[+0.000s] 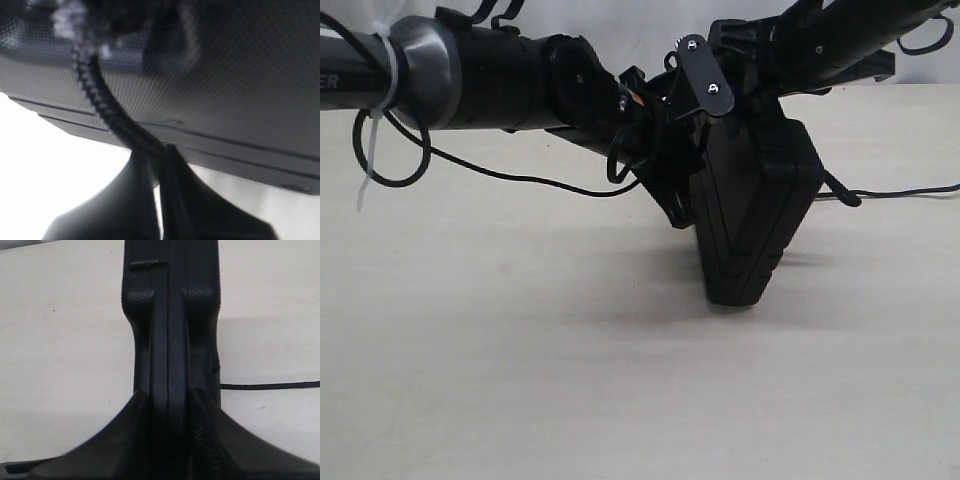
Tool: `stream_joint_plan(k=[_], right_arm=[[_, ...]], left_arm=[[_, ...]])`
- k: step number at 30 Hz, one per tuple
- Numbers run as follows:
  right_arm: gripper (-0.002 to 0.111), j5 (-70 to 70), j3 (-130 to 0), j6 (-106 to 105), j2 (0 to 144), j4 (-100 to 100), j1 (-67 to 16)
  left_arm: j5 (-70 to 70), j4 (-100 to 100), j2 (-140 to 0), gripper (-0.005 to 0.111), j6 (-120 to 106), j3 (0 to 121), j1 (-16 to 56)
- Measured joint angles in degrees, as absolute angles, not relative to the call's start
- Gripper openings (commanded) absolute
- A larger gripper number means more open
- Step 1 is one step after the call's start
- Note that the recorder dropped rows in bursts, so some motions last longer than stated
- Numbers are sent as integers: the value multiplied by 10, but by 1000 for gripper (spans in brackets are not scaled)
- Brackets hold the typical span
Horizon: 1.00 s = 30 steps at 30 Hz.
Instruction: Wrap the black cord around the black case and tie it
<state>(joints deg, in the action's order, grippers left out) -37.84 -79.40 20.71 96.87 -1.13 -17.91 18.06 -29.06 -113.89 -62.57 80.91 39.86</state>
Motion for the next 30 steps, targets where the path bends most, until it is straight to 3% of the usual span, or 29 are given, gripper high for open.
stream_joint_plan(k=[9,11,16,18,30], right_arm=[[4,-378,-794,208,969,-11,-179],[4,-378,-794,208,969,-11,-179],[4,-376,-794,206,969,-11,-180],[4,-375,-794,205,969,-11,-180],[4,-375,-794,205,969,-11,-181]], left_arm=[[191,-288,-1139,4,-585,809,400],[193,-288,-1139,13,-567,809,400],[203,-288,-1139,49,-547,809,390],[207,-288,-1139,56,-544,809,384],[230,-277,-1095,54,-525,809,368]])
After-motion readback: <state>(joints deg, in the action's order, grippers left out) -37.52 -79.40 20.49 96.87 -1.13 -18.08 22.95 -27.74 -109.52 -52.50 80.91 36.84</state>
